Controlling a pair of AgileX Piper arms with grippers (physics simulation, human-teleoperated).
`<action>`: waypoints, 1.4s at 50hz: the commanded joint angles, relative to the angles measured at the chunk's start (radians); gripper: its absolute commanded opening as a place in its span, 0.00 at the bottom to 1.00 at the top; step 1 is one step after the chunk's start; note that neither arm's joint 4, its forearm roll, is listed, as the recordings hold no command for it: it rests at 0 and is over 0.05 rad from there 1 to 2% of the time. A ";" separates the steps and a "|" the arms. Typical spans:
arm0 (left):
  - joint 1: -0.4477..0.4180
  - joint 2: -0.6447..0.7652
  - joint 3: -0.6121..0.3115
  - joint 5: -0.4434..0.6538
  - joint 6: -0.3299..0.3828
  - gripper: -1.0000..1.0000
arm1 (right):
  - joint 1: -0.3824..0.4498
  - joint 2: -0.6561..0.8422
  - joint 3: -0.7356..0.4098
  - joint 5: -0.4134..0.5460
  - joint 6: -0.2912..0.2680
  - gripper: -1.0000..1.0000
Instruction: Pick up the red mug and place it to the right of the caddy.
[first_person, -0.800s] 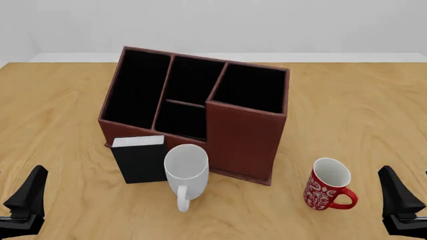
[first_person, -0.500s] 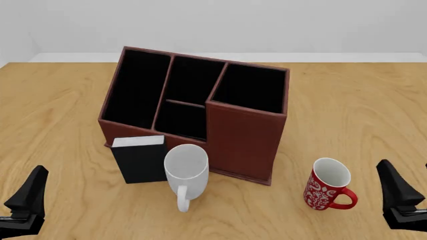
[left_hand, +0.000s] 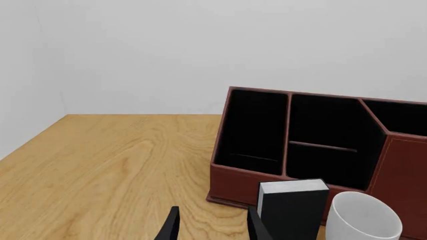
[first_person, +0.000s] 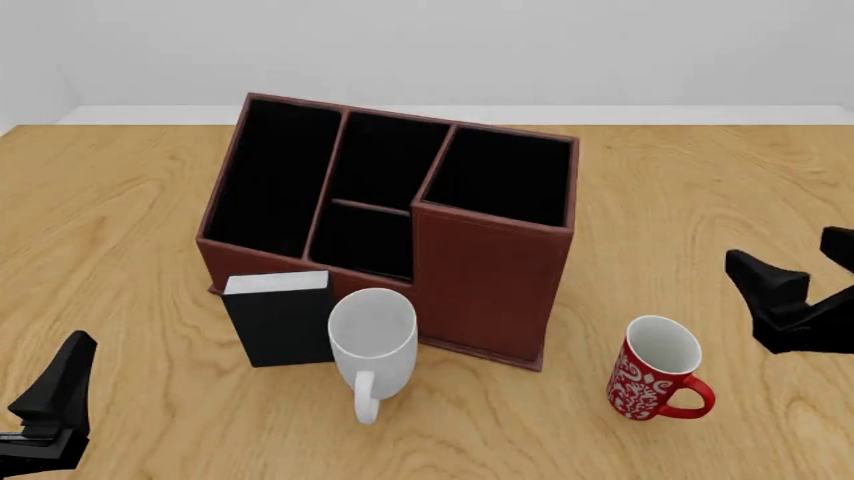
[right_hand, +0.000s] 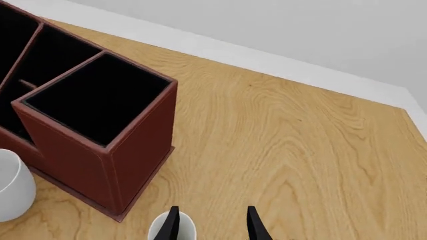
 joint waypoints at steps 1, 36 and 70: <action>0.000 0.000 0.000 0.000 0.000 1.00 | 0.029 0.155 -0.098 0.084 -0.094 1.00; 0.000 0.000 0.000 0.000 0.000 1.00 | 0.079 0.139 -0.047 0.289 -0.265 1.00; 0.000 0.000 0.000 0.000 0.000 1.00 | 0.069 0.163 0.037 0.270 -0.256 1.00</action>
